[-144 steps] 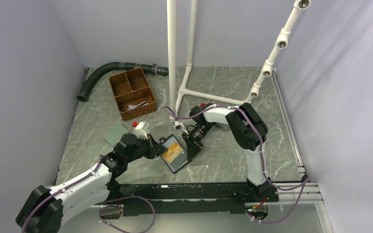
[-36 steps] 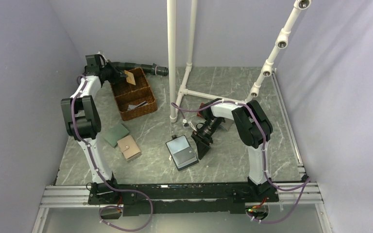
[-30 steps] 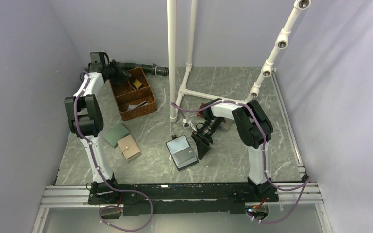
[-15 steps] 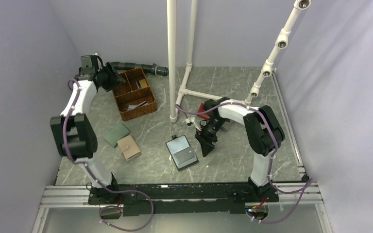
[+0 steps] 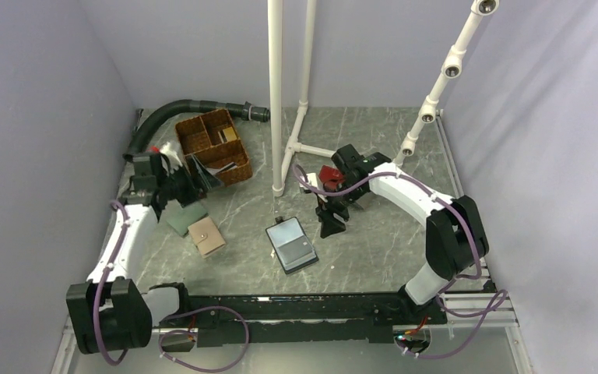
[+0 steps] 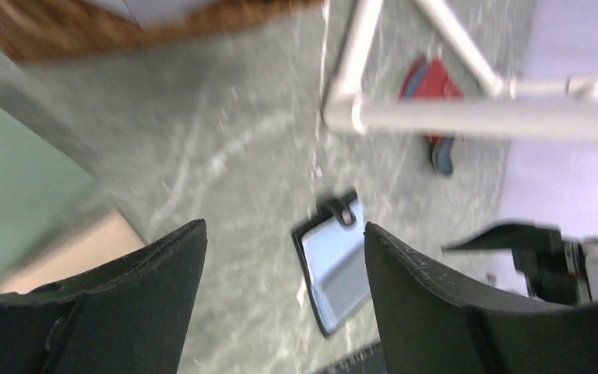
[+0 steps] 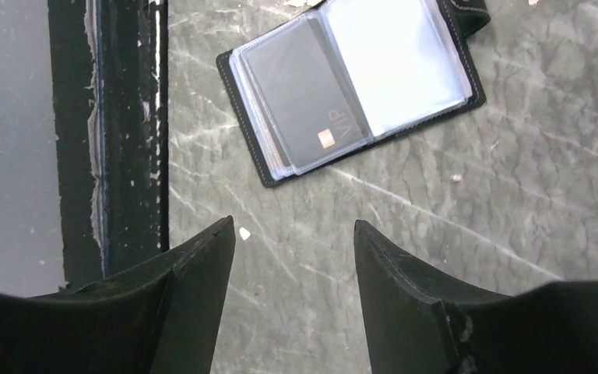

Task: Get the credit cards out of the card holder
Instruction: Remove the credit card from the card holder.

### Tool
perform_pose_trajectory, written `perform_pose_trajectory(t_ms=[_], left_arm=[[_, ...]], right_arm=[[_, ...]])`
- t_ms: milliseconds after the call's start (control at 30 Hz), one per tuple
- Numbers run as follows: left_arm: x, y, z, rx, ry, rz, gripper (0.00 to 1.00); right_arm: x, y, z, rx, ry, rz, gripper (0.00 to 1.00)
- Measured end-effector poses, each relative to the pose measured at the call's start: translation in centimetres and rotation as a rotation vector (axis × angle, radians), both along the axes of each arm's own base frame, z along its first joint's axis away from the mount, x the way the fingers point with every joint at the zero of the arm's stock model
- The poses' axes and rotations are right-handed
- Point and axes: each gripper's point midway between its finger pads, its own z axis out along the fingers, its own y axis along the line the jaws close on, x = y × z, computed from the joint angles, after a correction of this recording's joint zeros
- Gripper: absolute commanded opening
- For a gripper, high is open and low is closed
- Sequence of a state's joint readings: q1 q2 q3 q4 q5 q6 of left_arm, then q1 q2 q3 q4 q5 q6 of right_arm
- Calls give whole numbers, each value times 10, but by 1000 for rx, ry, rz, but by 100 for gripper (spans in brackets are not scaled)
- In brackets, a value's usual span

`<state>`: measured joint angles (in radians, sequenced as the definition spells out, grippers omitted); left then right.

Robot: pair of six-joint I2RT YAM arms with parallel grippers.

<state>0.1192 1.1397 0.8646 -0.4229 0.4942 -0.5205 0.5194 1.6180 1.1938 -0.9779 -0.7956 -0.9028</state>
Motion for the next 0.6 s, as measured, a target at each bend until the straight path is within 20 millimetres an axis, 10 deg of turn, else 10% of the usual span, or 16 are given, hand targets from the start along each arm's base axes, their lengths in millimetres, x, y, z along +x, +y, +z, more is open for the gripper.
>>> perform_pose_trajectory(t_ms=[367,600], left_arm=[[-86,-110,-63,-155,185,-319,75],[-83,-133,-90,-134,212,-393,77]], right_arm=[[-18,18,-25,-2,10,54,59],[-19,19,-28,-4,14,52,59]])
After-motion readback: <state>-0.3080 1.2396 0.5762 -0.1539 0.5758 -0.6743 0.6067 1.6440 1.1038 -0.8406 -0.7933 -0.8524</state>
